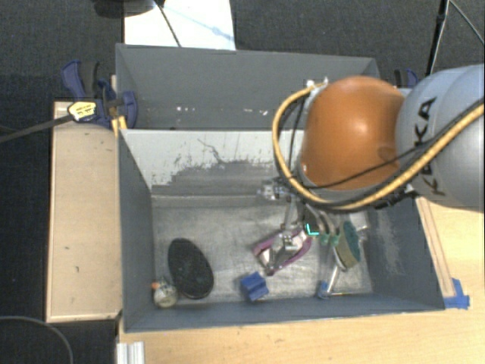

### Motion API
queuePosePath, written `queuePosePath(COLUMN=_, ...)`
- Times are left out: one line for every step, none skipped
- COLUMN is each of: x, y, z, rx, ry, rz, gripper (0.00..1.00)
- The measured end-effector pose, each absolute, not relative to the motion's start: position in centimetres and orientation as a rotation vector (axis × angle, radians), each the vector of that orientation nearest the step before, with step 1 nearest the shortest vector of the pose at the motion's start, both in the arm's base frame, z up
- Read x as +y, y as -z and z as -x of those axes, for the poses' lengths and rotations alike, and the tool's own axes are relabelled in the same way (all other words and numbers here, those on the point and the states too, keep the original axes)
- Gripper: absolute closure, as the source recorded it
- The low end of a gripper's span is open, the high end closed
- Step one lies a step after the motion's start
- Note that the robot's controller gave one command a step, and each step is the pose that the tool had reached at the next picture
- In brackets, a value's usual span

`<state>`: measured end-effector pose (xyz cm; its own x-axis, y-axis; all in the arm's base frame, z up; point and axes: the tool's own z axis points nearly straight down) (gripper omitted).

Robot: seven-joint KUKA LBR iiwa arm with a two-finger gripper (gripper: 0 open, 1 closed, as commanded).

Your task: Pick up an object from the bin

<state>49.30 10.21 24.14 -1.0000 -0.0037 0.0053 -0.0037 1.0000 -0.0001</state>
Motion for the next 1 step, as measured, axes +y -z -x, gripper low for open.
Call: queuePosePath(x=1.60, y=-7.01, z=-54.85, rx=-3.104, ry=0.000, rz=-0.436, gripper=0.00)
